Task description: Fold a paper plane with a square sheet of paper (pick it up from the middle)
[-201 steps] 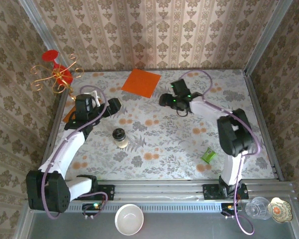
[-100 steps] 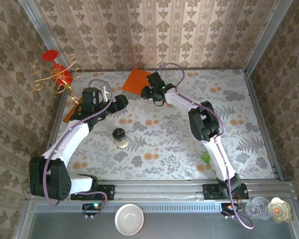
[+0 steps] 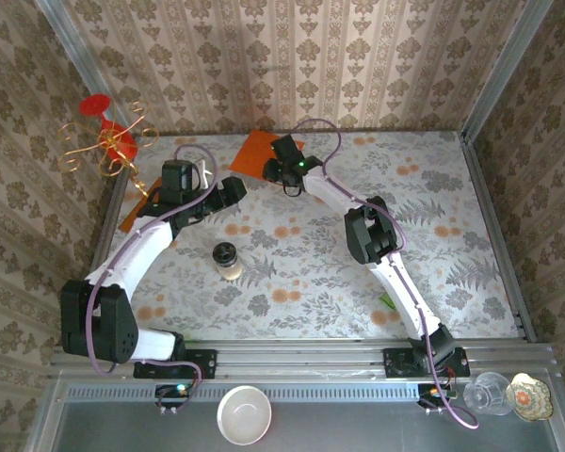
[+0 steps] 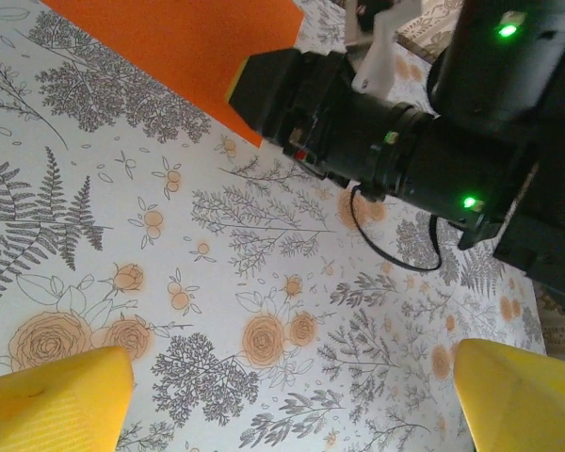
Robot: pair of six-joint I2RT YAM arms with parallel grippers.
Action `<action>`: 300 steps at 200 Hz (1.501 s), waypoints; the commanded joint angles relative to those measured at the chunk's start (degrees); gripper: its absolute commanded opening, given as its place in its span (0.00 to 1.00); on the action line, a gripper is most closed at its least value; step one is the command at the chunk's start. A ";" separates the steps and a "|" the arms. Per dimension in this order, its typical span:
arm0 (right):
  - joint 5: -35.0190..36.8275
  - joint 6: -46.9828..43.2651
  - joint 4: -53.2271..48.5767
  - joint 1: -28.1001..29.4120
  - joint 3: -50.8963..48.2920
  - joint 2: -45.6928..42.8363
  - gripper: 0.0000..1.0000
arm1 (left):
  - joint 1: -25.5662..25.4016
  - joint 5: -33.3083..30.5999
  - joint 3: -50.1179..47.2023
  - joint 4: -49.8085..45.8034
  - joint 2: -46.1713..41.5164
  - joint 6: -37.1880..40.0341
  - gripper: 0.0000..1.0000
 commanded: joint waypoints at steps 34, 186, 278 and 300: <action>-0.05 3.45 -7.78 -0.58 1.16 1.78 0.43 | -0.47 1.68 3.40 -3.06 1.01 -0.33 0.88; 0.03 -4.41 -13.32 -1.19 -43.19 -25.36 0.45 | -4.64 2.31 11.59 -12.58 6.33 3.55 0.85; -15.46 -7.91 -7.76 -4.59 -83.69 -59.51 0.45 | -18.04 -5.41 21.75 -17.24 20.17 -1.16 0.74; -17.39 -1.28 -0.54 -6.33 -84.97 -67.35 0.48 | -21.98 -6.56 23.09 -16.01 23.39 -4.55 0.71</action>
